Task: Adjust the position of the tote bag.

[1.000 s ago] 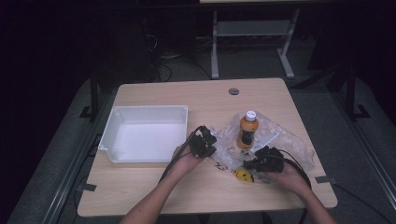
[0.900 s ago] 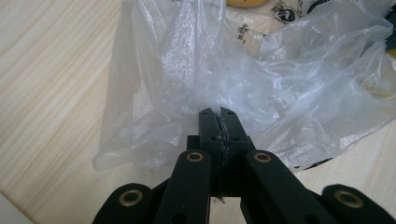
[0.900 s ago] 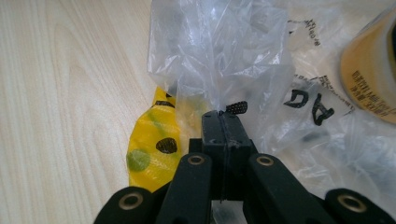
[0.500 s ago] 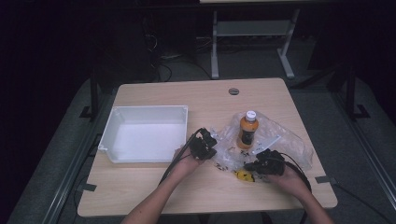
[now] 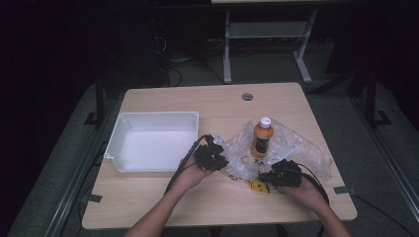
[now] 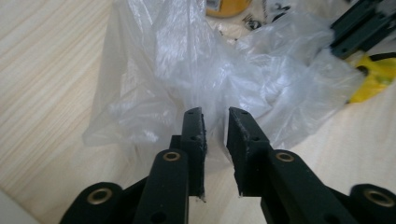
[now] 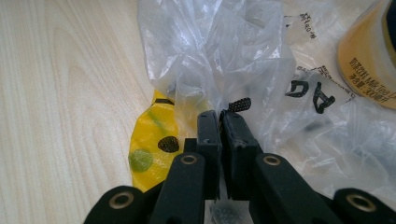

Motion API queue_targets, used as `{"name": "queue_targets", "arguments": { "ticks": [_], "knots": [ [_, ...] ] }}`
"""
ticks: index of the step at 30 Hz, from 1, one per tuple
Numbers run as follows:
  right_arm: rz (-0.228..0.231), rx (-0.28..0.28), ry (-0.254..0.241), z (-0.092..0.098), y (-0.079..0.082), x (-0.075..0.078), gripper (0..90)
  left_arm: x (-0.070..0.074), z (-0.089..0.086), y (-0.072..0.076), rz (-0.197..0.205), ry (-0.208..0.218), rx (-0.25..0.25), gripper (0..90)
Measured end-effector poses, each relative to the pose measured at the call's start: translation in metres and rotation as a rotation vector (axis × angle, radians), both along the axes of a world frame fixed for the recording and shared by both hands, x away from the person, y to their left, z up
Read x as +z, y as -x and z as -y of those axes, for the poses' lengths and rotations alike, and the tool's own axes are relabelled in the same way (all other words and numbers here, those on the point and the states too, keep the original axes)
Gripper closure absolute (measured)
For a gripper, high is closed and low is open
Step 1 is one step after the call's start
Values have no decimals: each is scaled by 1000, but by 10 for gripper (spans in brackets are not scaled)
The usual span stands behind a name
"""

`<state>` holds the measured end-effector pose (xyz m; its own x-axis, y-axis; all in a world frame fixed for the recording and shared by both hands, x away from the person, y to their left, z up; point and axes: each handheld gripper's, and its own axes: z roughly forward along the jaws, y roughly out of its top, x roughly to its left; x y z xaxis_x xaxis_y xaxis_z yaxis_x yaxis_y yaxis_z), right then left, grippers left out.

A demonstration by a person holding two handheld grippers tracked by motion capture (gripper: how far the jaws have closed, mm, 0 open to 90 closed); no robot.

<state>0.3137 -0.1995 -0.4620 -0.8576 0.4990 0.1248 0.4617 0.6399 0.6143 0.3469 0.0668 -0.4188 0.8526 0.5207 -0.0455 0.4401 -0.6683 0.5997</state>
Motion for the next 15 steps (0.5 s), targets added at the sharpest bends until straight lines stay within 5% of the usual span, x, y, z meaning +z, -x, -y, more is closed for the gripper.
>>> {"name": "queue_targets", "arguments": {
  "ticks": [15],
  "knots": [
    [1, -14, 0, -3, 2, 0, 858, 43, -12, 9, 23, 63, -49, 717]
  ]
}}
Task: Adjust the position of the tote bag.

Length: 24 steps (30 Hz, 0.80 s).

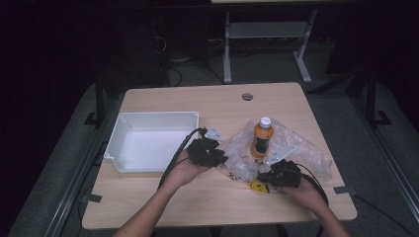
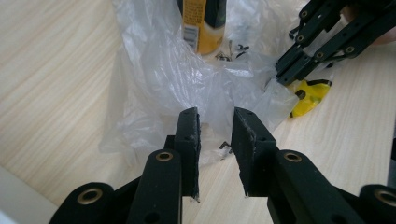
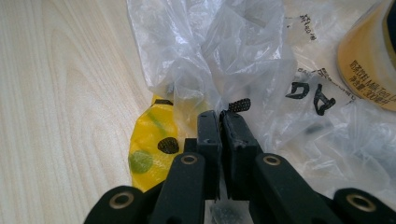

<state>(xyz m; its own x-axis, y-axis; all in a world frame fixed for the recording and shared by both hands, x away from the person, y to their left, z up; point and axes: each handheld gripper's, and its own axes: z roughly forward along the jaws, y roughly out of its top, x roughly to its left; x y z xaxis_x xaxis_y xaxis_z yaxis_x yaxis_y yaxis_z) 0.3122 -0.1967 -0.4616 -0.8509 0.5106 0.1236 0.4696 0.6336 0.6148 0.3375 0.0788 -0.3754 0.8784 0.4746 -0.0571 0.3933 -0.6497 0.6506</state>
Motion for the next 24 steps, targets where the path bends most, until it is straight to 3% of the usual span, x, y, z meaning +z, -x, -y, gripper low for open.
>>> {"name": "queue_targets", "arguments": {
  "ticks": [6, 11, 13, 16, 20, 22, 24],
  "knots": [
    [-2, -3, -1, 0, 0, 0, 860, 13, -1, -3, 7, 28, -2, 717],
    [2, -3, 1, 0, 0, 0, 863, 23, 8, -11, 42, 31, -3, 712],
    [4, -3, 2, -1, 0, 0, 863, 23, 13, -18, 32, 49, 7, 702],
    [14, 4, 7, 0, 0, 0, 862, 20, 23, -28, 22, 69, 20, 680],
    [9, 5, 2, 0, 0, 0, 863, 11, 38, -40, 12, 57, 35, 631],
    [7, 7, 1, 0, 0, 0, 863, 6, 44, -45, 30, 14, 40, 596],
    [11, 12, 6, 0, 0, 0, 864, -1, 47, -50, 7, 17, 64, 578]
  ]
}}
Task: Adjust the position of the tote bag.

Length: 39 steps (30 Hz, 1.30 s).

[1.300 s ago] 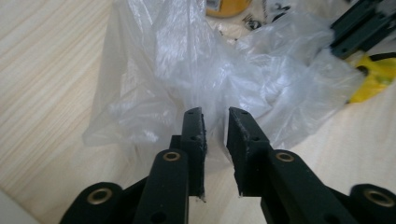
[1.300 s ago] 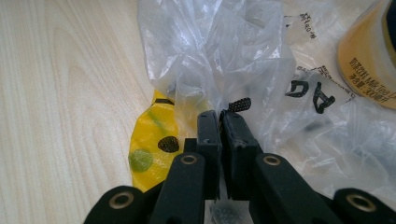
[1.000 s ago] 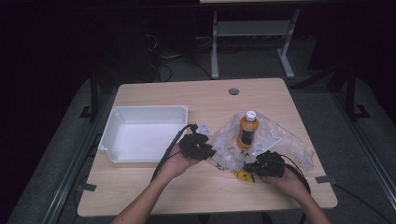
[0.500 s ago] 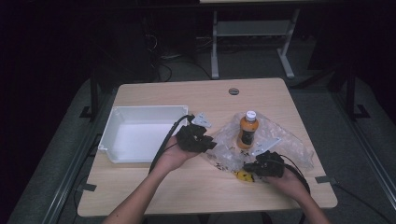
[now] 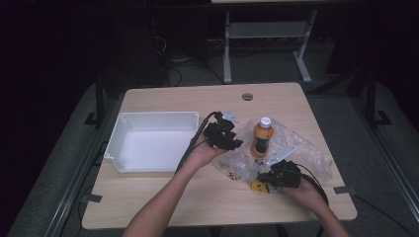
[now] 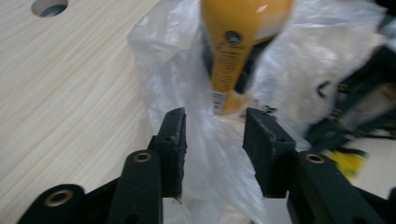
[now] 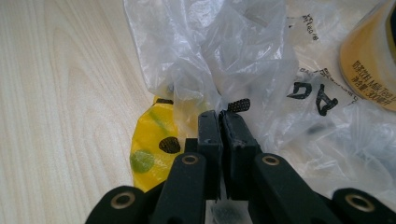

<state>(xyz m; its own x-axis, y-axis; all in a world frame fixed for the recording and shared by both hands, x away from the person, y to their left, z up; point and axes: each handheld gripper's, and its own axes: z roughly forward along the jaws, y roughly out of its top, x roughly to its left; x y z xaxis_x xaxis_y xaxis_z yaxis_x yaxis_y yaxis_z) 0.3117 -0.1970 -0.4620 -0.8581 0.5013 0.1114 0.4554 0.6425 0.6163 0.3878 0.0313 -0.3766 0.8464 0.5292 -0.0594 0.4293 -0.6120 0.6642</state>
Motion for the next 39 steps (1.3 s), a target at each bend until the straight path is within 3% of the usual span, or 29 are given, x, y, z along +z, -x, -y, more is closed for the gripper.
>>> {"name": "queue_targets", "arguments": {
  "ticks": [7, 14, 18, 22, 25, 32, 39],
  "knots": [
    [-15, 1, -12, 0, 0, 0, 864, -22, 8, -12, -41, -34, 48, 567],
    [-16, 13, -16, 1, -1, 0, 836, -36, 11, -12, -30, -71, 43, 891],
    [-8, 19, -26, 4, -1, 3, 782, -41, 10, -9, -18, -86, 42, 895],
    [-2, 15, -97, 11, 2, 14, 687, -44, 10, -6, 0, -114, 35, 895],
    [26, 4, -123, 19, 4, 27, 629, -47, 9, -4, 1, -120, 40, 895],
    [103, -80, -148, 48, -4, 55, 593, -52, 7, -3, -1, -147, 34, 895],
    [127, -190, -58, 69, -33, 65, 590, -54, 9, 1, -2, -170, 37, 895]
  ]
}}
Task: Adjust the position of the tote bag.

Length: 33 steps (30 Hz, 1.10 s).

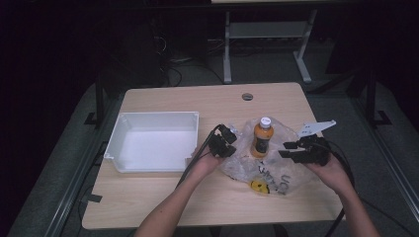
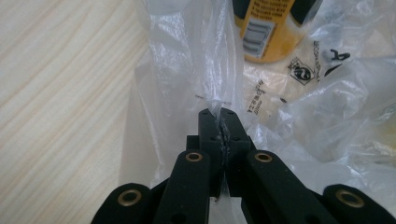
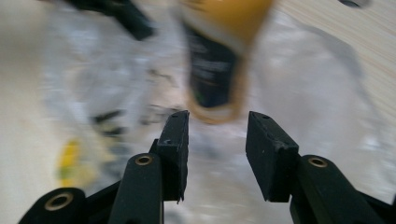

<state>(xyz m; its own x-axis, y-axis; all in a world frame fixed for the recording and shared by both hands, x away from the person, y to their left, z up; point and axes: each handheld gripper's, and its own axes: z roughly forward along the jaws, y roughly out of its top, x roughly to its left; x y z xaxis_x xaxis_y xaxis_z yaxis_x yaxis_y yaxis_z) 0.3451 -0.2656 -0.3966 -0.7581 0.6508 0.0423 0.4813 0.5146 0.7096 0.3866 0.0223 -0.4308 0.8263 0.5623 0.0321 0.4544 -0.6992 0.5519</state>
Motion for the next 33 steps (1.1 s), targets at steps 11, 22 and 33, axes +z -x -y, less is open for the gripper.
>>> {"name": "queue_targets", "arguments": {
  "ticks": [11, 22, 33],
  "knots": [
    [-82, -119, 135, 8, -43, -34, 789, -8, 0, 1, -16, -19, 6, 895],
    [-141, -113, 136, 10, -44, -49, 897, -9, 0, 2, -10, -47, 5, 896],
    [-122, -123, 93, 11, -37, -43, 782, 3, -8, 5, -11, 21, 24, 782]
  ]
}}
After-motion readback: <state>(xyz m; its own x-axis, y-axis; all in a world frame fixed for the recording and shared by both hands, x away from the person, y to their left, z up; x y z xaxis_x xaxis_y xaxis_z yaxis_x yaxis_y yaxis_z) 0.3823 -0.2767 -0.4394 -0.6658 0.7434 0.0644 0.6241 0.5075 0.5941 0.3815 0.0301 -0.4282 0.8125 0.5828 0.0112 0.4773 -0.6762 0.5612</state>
